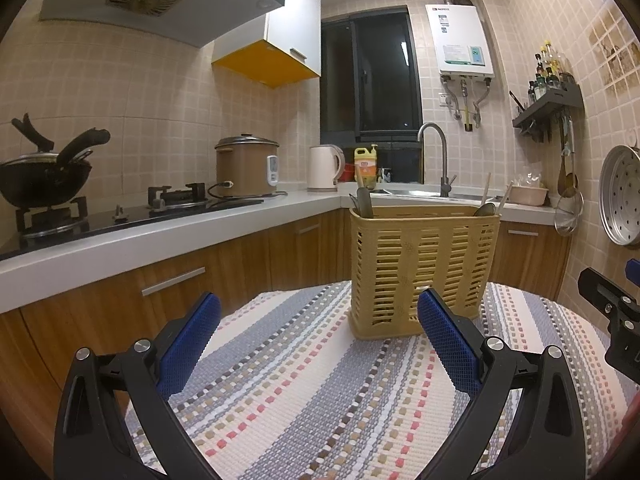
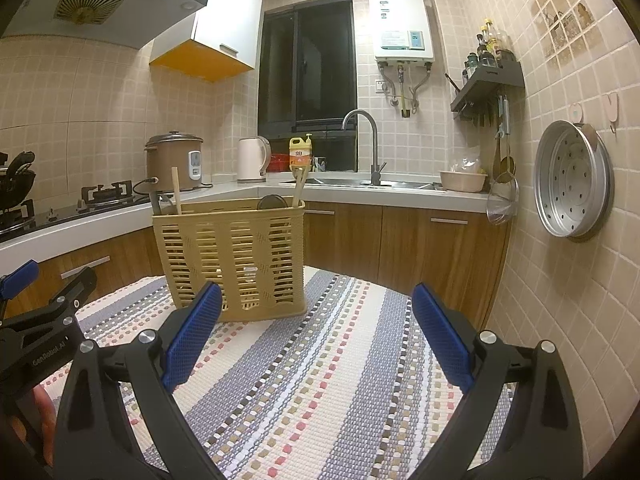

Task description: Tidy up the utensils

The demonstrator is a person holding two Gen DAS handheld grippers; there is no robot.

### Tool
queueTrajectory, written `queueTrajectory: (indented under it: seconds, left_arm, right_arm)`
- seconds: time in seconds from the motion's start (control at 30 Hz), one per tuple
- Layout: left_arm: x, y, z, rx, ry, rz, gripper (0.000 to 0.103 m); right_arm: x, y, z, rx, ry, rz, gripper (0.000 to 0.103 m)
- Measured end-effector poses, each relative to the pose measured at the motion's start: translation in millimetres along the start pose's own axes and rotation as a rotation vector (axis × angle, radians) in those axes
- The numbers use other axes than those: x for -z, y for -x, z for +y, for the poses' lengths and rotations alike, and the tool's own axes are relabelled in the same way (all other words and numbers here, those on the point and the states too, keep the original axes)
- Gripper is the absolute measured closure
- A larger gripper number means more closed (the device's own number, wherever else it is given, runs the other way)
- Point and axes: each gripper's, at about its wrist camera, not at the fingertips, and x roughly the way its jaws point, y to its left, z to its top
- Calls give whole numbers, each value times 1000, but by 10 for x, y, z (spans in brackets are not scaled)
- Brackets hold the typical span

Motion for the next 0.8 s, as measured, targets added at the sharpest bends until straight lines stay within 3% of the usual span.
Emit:
queueTrajectory:
  seconds: [0.8]
  left_arm:
    - [-12, 14, -18, -42, -9, -4, 8]
  right_arm:
    - [6, 17, 3, 0, 0, 2, 12]
